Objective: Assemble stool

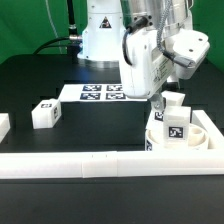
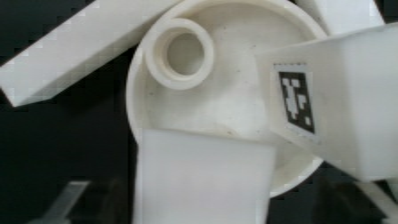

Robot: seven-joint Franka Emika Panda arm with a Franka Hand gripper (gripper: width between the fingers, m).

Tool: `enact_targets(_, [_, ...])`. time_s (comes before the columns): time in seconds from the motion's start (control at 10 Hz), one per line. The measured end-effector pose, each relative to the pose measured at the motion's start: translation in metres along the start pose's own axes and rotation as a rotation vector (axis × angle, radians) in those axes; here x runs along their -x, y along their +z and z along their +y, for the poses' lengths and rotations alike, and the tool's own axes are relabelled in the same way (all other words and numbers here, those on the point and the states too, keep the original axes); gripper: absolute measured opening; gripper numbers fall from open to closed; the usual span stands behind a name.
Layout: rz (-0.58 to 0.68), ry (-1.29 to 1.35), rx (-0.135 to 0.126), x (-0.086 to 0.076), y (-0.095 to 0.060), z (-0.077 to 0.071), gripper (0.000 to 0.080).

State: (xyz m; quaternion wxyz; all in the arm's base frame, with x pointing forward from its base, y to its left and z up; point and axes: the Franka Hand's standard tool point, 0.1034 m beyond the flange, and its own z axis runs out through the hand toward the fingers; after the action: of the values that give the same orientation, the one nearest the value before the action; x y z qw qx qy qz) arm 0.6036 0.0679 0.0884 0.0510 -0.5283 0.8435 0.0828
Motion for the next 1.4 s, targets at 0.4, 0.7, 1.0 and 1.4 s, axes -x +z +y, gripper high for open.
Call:
enact_targets(0.4, [-0.02,-0.257,-0.009,0.003,-0.01,0.0,0.0648])
enact_targets(0.7, [-0.017,-0.481,-0.011,0.003,-0.009,0.001,0.0649])
enact_targets(1.0, [0.026,-0.847,0.036,0.016,-0.01,0.004,0.0649])
enact_targets(1.4, [0.024,-1.094,0.037,0.016,-0.01,0.004,0.0649])
